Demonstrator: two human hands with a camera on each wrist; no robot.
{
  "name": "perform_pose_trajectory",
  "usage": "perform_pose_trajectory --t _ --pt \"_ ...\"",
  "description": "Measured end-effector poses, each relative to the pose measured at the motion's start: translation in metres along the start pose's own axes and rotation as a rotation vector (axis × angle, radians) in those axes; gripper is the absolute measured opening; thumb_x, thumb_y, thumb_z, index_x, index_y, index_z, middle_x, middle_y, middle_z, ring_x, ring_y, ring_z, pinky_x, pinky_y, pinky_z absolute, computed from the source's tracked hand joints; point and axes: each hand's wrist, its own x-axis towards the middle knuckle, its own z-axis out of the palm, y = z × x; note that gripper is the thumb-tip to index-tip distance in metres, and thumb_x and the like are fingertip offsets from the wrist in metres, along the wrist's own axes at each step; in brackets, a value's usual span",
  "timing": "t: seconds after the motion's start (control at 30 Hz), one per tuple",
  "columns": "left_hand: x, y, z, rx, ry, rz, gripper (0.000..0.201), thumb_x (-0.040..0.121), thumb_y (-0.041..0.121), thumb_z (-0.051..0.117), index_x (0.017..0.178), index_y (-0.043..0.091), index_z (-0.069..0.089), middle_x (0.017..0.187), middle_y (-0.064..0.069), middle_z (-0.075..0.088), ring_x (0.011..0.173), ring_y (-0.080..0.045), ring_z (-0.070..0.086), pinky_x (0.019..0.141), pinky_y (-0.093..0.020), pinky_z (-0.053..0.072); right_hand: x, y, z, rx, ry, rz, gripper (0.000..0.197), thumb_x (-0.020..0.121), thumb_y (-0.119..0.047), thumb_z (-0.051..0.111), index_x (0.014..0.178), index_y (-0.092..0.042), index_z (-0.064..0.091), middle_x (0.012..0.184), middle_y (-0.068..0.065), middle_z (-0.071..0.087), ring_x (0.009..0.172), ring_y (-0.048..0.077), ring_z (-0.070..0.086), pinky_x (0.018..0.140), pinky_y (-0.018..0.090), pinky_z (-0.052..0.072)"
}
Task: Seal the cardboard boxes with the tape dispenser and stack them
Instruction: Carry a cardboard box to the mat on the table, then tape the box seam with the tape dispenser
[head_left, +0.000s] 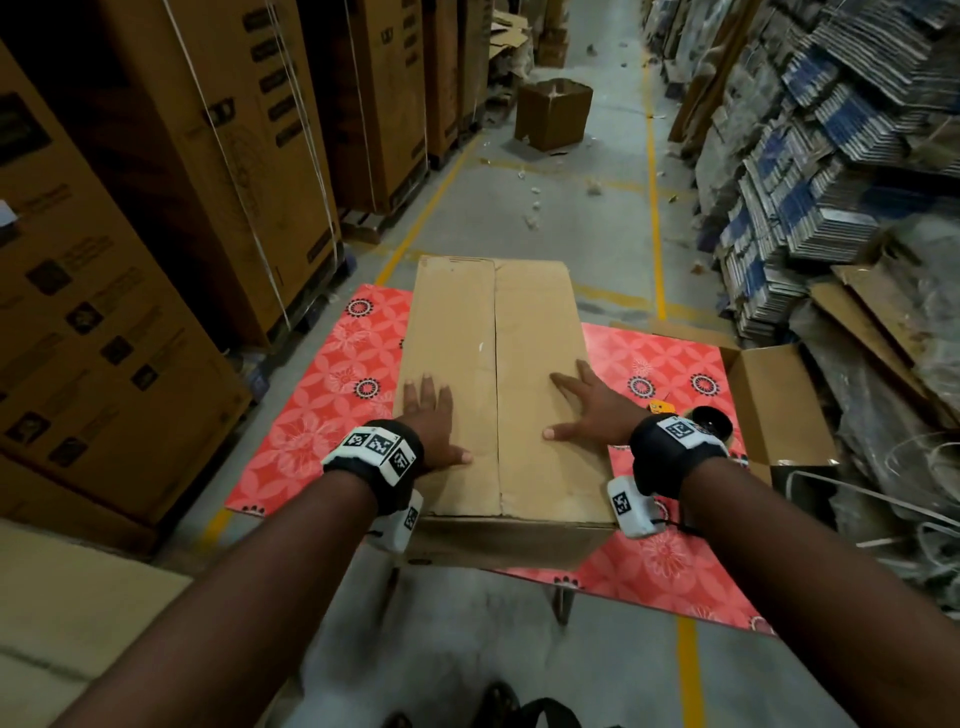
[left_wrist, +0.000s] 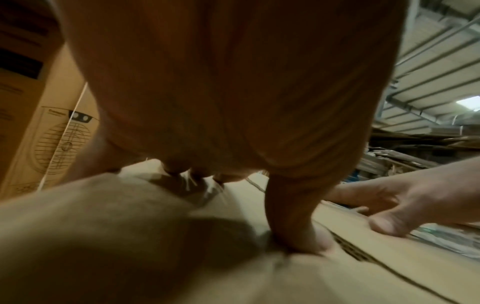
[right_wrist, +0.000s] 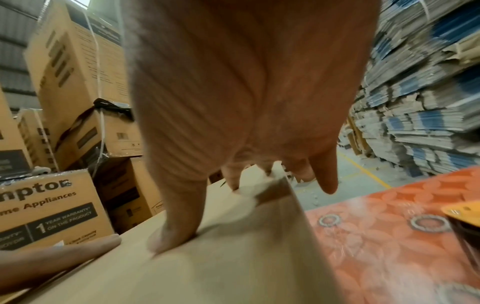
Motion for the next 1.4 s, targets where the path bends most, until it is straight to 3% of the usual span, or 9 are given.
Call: perform_pose_trajectory --t 0.1,0.63,0.77,0.93,1.0,1.1,1.13,1.27,1.4 --pt "-0.007 -0.001 0.003 -0.003 -0.003 0.017 0.110 0.086 0.055 0.060 0.152 0.012 -0.017 0.155 -0.014 -0.031 0.142 -0.039 -0.025 0.117 -0.056 0.005 -0.009 -0.003 0.006 0.042 0.012 0.039 0.103 0.079 -0.057 0.075 0.159 -0.031 0.015 0.165 0.009 -0.019 0.152 0.030 0.016 0.121 0.038 0.022" --pt "0.015 -0.077 -0.032 0.159 0.004 0.119 0.114 0.081 0.047 0.072 0.153 0.010 -0.008 0.160 -0.014 -0.016 0.146 -0.041 -0.009 0.119 -0.051 0.012 -0.016 -0.085 0.051 0.045 0.139 0.197 0.099 0.082 -0.062 0.069 0.158 -0.028 0.016 0.164 0.014 -0.018 0.140 0.039 0.040 0.113 0.036 0.035" --pt "-0.007 -0.058 -0.010 0.073 0.004 0.109 0.091 0.092 0.042 0.058 0.154 0.016 -0.003 0.162 -0.005 -0.015 0.147 -0.037 -0.009 0.112 -0.067 0.016 -0.024 -0.086 0.053 0.070 0.118 0.179 0.096 0.087 -0.058 0.065 0.159 -0.023 0.013 0.163 0.016 -0.020 0.149 0.040 0.018 0.121 0.039 0.022" --pt "-0.064 -0.050 0.034 0.049 0.019 0.127 0.084 0.093 0.065 0.033 0.154 0.024 -0.006 0.159 0.008 -0.023 0.147 -0.024 -0.021 0.101 -0.077 -0.004 -0.058 -0.080 0.077 -0.123 -0.020 0.002 0.104 0.082 -0.075 0.057 0.160 -0.030 0.004 0.165 0.009 -0.017 0.147 0.049 -0.015 0.119 0.057 0.004" --pt "-0.075 -0.057 0.043 0.096 0.072 0.182 0.090 0.090 0.069 0.037 0.154 0.023 -0.008 0.159 0.007 -0.024 0.147 -0.022 -0.022 0.102 -0.076 -0.006 -0.069 -0.072 0.085 -0.085 -0.017 -0.064 0.110 0.077 -0.080 0.056 0.159 -0.031 0.003 0.164 0.006 -0.021 0.150 0.042 -0.011 0.123 0.052 0.006" --pt "-0.077 -0.064 0.049 0.119 0.140 0.212 0.090 0.090 0.066 0.041 0.154 0.023 -0.006 0.160 0.008 -0.021 0.147 -0.021 -0.019 0.105 -0.074 -0.004 -0.080 -0.071 0.093 0.042 -0.001 -0.085 0.101 0.085 -0.063 0.064 0.160 -0.029 0.005 0.163 -0.001 -0.026 0.153 0.019 -0.002 0.118 0.028 0.016" --pt "-0.075 -0.065 0.050 0.114 0.154 0.218 0.089 0.090 0.065 0.042 0.154 0.023 -0.005 0.160 0.008 -0.019 0.148 -0.020 -0.018 0.107 -0.073 -0.003 -0.082 -0.074 0.094 0.058 0.010 -0.082 0.099 0.086 -0.061 0.063 0.160 -0.029 0.005 0.163 -0.004 -0.027 0.153 0.017 0.002 0.116 0.027 0.021" --pt "-0.062 -0.082 0.039 0.129 0.219 0.296 0.088 0.090 0.060 0.048 0.154 0.025 0.001 0.162 0.009 -0.012 0.149 -0.018 -0.011 0.112 -0.064 0.000 -0.084 -0.095 0.101 0.033 0.080 -0.016 0.096 0.088 -0.064 0.058 0.160 -0.026 0.007 0.164 -0.002 -0.023 0.152 0.023 0.016 0.116 0.041 0.031" --pt "-0.038 -0.114 0.011 0.162 0.232 0.328 0.088 0.089 0.054 0.054 0.154 0.028 0.001 0.162 0.011 -0.007 0.149 -0.016 -0.006 0.115 -0.061 0.001 -0.072 -0.134 0.123 0.067 0.215 0.069 0.088 0.094 -0.062 0.051 0.160 -0.021 0.010 0.165 0.006 -0.020 0.144 0.035 0.034 0.111 0.038 0.034"
